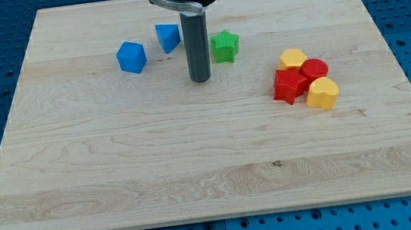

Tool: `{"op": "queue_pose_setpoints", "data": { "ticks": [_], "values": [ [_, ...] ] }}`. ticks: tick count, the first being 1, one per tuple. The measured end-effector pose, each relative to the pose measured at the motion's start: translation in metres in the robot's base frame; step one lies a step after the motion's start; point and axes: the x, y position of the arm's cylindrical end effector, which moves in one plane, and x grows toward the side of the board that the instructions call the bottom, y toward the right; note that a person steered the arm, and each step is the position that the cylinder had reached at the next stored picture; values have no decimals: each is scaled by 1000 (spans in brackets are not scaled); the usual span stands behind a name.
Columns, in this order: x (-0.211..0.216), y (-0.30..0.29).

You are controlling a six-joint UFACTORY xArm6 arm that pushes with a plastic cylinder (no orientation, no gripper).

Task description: Push green star closer to blue cube

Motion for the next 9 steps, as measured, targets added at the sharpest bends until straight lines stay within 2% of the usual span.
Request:
{"op": "queue_pose_setpoints", "data": {
  "ticks": [1, 2, 3, 4, 5, 7, 9],
  "values": [
    [20, 3],
    [37, 53],
    [7, 120],
    [-25, 149],
    [-38, 137],
    [-65, 62],
    [-68, 39]
  ]
}}
